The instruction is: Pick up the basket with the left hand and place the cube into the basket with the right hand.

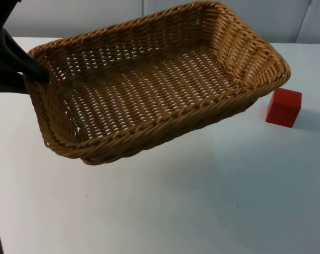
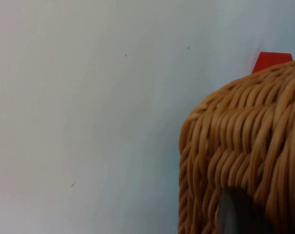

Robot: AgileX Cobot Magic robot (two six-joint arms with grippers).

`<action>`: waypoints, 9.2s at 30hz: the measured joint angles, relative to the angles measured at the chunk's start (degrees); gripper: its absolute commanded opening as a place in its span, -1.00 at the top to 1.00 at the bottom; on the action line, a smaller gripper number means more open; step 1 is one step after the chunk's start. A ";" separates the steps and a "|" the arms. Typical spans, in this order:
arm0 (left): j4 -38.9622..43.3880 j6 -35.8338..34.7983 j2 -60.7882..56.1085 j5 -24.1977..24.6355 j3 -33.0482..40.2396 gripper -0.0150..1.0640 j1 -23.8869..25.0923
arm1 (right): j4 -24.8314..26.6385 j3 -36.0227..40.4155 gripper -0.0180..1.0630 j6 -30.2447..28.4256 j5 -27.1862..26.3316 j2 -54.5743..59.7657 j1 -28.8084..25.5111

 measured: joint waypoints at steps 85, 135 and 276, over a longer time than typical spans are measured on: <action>0.02 0.00 0.00 -0.95 0.00 0.98 0.00 | -13.17 -41.02 0.90 -25.95 -13.48 99.07 22.61; 0.02 0.00 0.00 -1.08 0.00 0.98 0.00 | 9.15 -52.37 -0.04 17.65 -4.60 102.78 11.44; 0.02 0.00 0.00 -1.20 0.00 0.98 0.08 | 27.91 -120.66 0.97 -4.16 8.05 129.38 24.78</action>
